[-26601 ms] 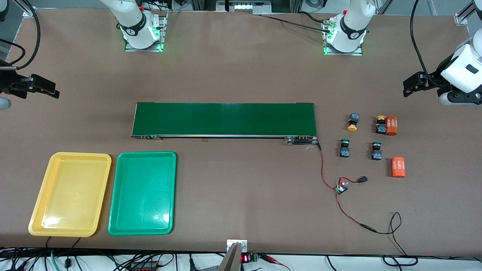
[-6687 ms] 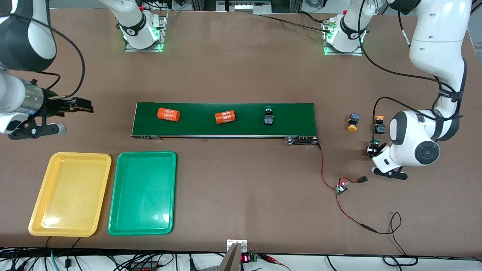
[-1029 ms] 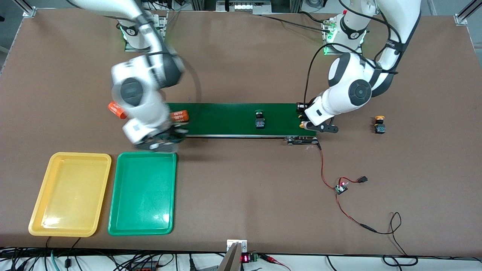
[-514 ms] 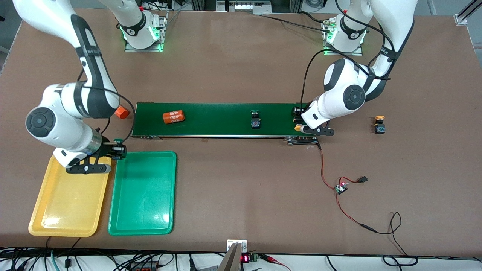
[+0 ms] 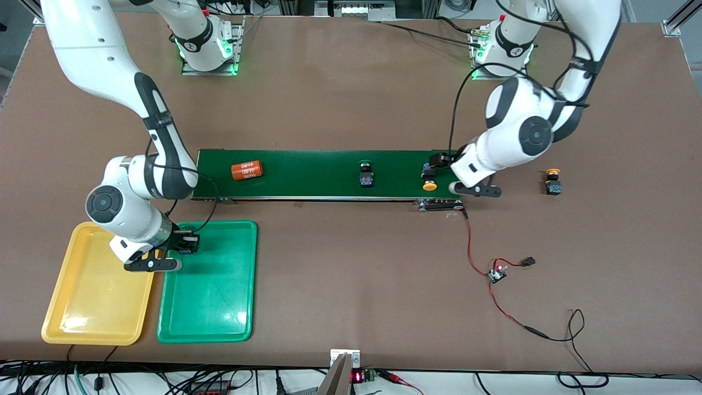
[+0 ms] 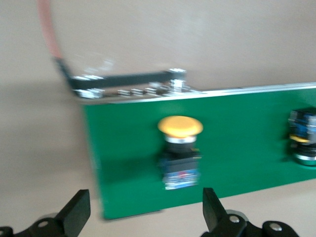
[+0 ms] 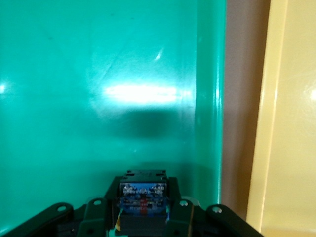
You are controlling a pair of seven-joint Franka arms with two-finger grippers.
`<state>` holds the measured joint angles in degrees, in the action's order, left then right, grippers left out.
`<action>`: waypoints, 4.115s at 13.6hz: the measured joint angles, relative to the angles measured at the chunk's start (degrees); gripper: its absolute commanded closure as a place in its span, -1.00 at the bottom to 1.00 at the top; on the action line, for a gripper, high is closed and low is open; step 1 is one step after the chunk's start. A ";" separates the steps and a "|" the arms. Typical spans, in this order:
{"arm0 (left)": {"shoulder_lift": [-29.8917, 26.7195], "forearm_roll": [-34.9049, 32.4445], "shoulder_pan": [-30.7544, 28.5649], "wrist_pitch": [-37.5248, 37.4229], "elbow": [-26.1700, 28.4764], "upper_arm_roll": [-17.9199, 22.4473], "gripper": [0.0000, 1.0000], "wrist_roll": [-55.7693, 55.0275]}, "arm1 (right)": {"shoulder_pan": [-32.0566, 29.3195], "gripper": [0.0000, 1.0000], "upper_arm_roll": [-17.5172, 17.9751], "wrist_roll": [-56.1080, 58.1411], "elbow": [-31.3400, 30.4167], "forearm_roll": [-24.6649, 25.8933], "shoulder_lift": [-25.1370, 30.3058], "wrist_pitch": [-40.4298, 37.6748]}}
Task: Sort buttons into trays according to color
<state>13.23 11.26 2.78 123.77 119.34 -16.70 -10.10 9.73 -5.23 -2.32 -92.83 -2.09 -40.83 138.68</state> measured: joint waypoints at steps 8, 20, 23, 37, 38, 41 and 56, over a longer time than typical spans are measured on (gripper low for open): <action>0.48 -22.22 -2.09 -1.84 -0.24 17.77 -1.00 0.77 | 0.31 -1.00 -1.03 0.01 1.43 0.00 -3.37 3.79; 11.81 -12.18 -8.96 6.66 -0.12 19.29 -1.00 25.48 | 8.66 -1.00 11.23 -24.48 -20.10 -3.05 23.09 -5.90; 12.44 -12.18 -8.98 6.62 0.11 19.38 -1.00 26.64 | 13.01 -1.00 12.79 -29.96 -21.17 -3.05 24.30 -5.50; 13.52 -11.07 -9.55 6.59 1.12 21.91 0.66 23.93 | 22.27 -1.00 12.81 -44.68 -16.60 6.21 16.34 -1.97; 13.48 -11.06 -9.50 6.54 1.04 21.88 0.64 23.88 | 22.37 -1.00 12.80 -45.07 -16.04 6.21 16.27 -2.02; 12.08 -11.00 -9.33 1.94 -1.11 21.00 0.64 23.85 | 22.70 -1.00 12.76 -46.17 -15.45 6.21 16.15 -2.10; 8.47 -2.90 -3.04 -10.49 -11.47 -2.34 0.67 -0.94 | 25.88 1.00 9.81 -48.25 -12.05 6.79 11.16 -2.00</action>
<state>21.71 8.36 -0.26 113.27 107.88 -19.04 -11.05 35.61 4.57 -50.56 -104.88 4.69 -29.67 136.67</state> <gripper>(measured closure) 0.586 0.595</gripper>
